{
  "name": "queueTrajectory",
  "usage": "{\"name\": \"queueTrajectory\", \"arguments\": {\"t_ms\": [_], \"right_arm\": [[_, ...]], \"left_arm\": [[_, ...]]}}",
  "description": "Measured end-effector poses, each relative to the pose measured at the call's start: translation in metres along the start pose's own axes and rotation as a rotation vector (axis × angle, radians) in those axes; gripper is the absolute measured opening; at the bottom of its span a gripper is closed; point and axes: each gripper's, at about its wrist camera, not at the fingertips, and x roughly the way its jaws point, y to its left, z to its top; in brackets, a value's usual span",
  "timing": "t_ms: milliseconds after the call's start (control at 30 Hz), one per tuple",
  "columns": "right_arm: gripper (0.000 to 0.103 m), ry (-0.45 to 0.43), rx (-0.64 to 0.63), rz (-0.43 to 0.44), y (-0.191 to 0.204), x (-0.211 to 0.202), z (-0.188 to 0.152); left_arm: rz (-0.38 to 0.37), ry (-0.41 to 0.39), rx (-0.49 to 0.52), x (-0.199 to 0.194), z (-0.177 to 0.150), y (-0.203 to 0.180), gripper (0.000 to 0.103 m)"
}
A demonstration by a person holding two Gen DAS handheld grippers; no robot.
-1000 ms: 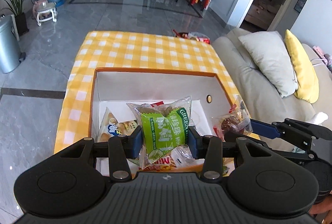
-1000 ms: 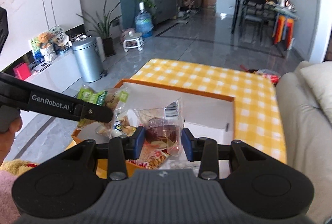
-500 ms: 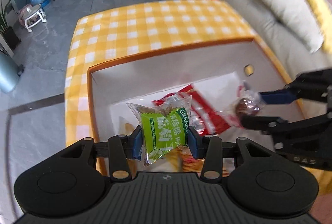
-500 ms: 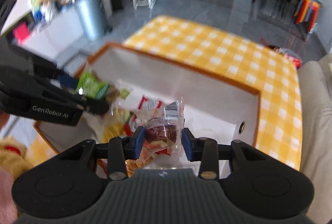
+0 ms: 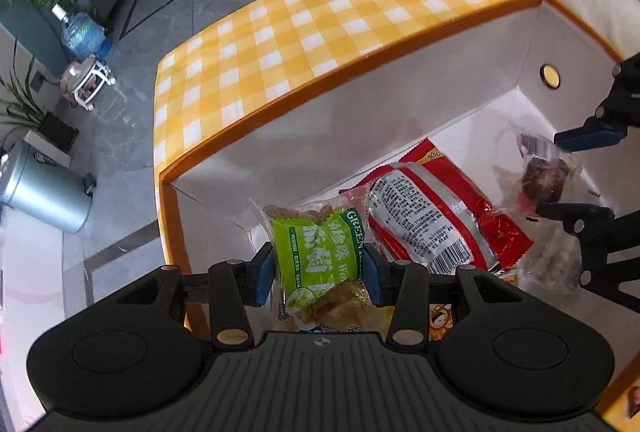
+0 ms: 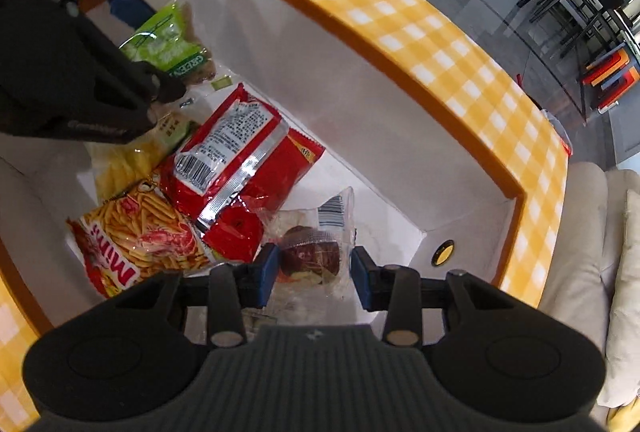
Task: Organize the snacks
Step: 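Carry both held packs over the orange box and lower them inside, then open both grippers to release the packs and lift out of the box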
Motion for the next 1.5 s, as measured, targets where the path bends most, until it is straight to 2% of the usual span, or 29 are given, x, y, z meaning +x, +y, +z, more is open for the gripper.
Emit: {"name": "queueTrajectory", "arguments": {"t_ms": [167,433,533,667,733,800,900,967,1067,1167,1300,1500], "right_arm": [[0.040,0.008,-0.038,-0.031,0.007,0.006,-0.003],[0.042,0.008,-0.059,-0.045,0.010,0.004,-0.005],[0.042,0.006,-0.069,-0.053,0.015,0.004,-0.006],[0.043,0.001,-0.076,-0.059,0.019,0.002,-0.007],[0.047,-0.001,-0.084,-0.059,0.020,0.001,-0.007],[0.056,-0.006,-0.095,-0.068,0.023,-0.001,-0.007],[0.062,-0.027,-0.095,-0.073,0.023,-0.007,-0.006],[0.072,-0.042,-0.089,-0.072,0.022,-0.013,-0.006],[0.079,-0.070,-0.074,-0.071,0.020,-0.022,-0.007],[0.083,-0.091,-0.060,-0.078,0.021,-0.033,-0.010],[0.083,-0.121,-0.032,-0.085,0.020,-0.051,-0.015],[0.083,-0.154,0.033,-0.058,0.020,-0.081,-0.024]], "left_arm": [[0.021,0.017,0.024,0.009,-0.003,-0.004,0.053],[0.067,0.011,0.028,0.008,-0.003,-0.005,0.067],[0.076,-0.001,0.036,0.005,-0.004,-0.005,0.072],[0.094,-0.045,0.042,-0.003,-0.005,-0.005,0.073],[0.105,-0.072,0.041,-0.008,-0.004,-0.004,0.077],[0.100,-0.083,0.043,-0.012,-0.002,-0.004,0.081],[0.104,-0.095,0.056,-0.018,-0.002,-0.006,0.082],[0.107,-0.107,0.063,-0.024,-0.003,-0.007,0.083],[0.108,-0.130,0.061,-0.035,-0.005,-0.008,0.085],[0.112,-0.151,0.041,-0.049,-0.010,-0.007,0.085],[0.091,-0.175,0.012,-0.068,-0.015,-0.005,0.085],[0.079,-0.211,0.026,-0.100,-0.026,-0.011,0.085]]}}
